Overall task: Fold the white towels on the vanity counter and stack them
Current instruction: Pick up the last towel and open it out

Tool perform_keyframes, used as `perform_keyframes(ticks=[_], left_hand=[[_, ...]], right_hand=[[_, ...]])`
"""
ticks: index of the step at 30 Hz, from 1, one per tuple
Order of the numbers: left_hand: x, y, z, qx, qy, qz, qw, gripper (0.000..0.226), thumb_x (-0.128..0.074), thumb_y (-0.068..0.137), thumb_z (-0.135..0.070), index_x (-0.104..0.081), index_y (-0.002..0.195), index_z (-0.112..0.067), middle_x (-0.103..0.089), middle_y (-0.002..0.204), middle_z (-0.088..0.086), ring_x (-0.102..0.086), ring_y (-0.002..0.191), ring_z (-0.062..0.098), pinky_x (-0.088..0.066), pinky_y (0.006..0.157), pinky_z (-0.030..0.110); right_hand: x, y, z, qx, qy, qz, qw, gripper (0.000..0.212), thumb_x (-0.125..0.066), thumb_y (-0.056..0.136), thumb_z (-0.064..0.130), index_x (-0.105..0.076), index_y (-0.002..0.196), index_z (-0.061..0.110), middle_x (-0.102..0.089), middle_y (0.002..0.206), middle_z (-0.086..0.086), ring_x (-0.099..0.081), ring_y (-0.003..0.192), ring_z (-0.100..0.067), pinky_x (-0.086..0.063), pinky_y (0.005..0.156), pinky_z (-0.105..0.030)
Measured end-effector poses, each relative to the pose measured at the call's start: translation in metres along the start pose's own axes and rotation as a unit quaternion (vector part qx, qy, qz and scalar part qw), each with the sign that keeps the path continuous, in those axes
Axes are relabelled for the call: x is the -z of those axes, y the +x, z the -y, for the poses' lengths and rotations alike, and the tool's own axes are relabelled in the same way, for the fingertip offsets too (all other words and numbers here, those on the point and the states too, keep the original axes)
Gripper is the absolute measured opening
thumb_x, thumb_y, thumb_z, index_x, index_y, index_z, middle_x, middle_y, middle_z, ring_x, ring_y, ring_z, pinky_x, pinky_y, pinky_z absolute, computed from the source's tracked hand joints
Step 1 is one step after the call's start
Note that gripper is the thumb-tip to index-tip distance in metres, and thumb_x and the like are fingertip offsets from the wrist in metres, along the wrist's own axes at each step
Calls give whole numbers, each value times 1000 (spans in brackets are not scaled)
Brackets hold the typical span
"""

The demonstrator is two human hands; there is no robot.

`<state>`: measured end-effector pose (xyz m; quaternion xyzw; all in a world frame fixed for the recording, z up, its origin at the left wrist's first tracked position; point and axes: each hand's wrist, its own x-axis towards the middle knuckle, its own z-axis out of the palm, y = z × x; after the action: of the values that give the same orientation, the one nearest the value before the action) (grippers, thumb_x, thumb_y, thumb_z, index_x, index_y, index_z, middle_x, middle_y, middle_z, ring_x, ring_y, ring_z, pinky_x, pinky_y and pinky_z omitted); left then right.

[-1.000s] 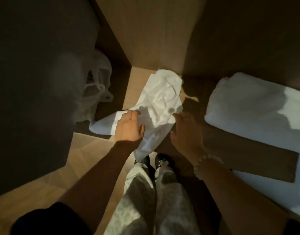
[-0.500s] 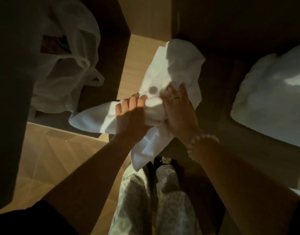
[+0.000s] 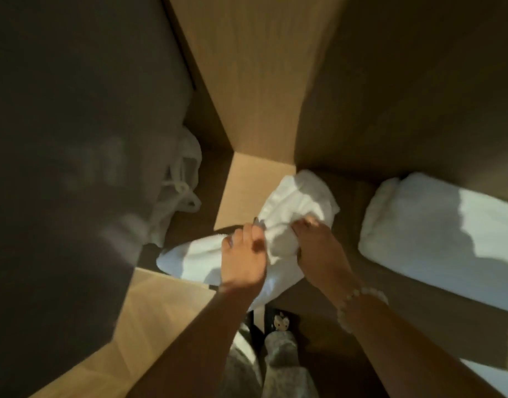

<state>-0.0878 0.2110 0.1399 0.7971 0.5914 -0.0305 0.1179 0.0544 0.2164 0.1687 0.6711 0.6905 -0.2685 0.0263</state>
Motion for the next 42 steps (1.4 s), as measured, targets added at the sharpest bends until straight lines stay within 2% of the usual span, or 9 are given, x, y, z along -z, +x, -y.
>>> perform_keyframes(ticks=[2,4,6,8,11,18,21,33,42], left_hand=[[44,-3,-12,-4,-17,37,999,29,-60,70,-20,-44,93,-11,-59,74,8,-60,63,27,-50,56,34],[96,-2,-26,7,-3,64,998,49,-73,68,-27,-49,107,-8,-60,95,12,-61,84,28,-50,73,38],[142,-3,-40,3,15,105,994,51,-57,87,-27,-36,130,-10,-46,125,12,-46,115,29,-37,99,42],[184,-5,-52,-3,2,108,994,53,-49,92,-27,-27,137,-13,-39,134,10,-39,124,27,-30,106,41],[241,-5,-62,-16,-24,58,998,48,-48,91,-24,-30,135,-15,-40,133,8,-40,123,26,-31,105,40],[356,4,-66,-31,-52,-103,993,37,-59,78,-20,-43,110,-12,-53,107,7,-55,98,28,-43,78,38],[394,0,-57,-15,-49,-117,992,33,-49,86,-19,-40,117,-9,-46,119,9,-46,109,29,-36,85,37],[461,-23,38,26,11,-182,983,32,-45,90,-25,-38,117,-10,-47,119,8,-46,111,29,-33,83,36],[462,-29,141,-14,3,-187,982,31,-43,92,-30,-38,116,-11,-49,118,7,-47,111,29,-35,83,35]], right_hand=[[30,-22,3,0,56,-32,998,42,-47,87,-3,-54,127,7,-49,131,-14,-46,123,-33,-42,94,-33],[65,-42,9,-10,89,-65,994,36,-47,87,0,-57,120,12,-53,117,-8,-54,108,-27,-39,83,-21],[104,-54,17,-20,70,-115,991,25,-37,98,14,-52,118,13,-61,108,-9,-62,99,-25,-37,79,-17],[147,-67,30,-2,41,-135,990,32,-24,103,25,-47,124,14,-64,116,-13,-64,104,-21,-37,89,-21],[207,-87,47,-53,32,-85,994,42,-43,98,17,-37,139,20,-39,144,-1,-41,131,-13,-33,103,-20],[321,-113,89,-41,49,-195,979,47,-45,93,17,-38,138,23,-35,145,1,-38,131,-19,-32,103,-24],[351,-115,113,-10,49,-246,968,45,-46,92,15,-41,137,23,-36,145,1,-40,129,-21,-34,101,-27],[373,-106,220,69,54,-280,956,40,-50,90,18,-46,130,23,-43,136,0,-50,115,-26,-42,87,-31],[338,-85,310,49,64,-294,952,39,-49,93,23,-44,131,26,-44,137,0,-53,113,-25,-44,90,-30]])
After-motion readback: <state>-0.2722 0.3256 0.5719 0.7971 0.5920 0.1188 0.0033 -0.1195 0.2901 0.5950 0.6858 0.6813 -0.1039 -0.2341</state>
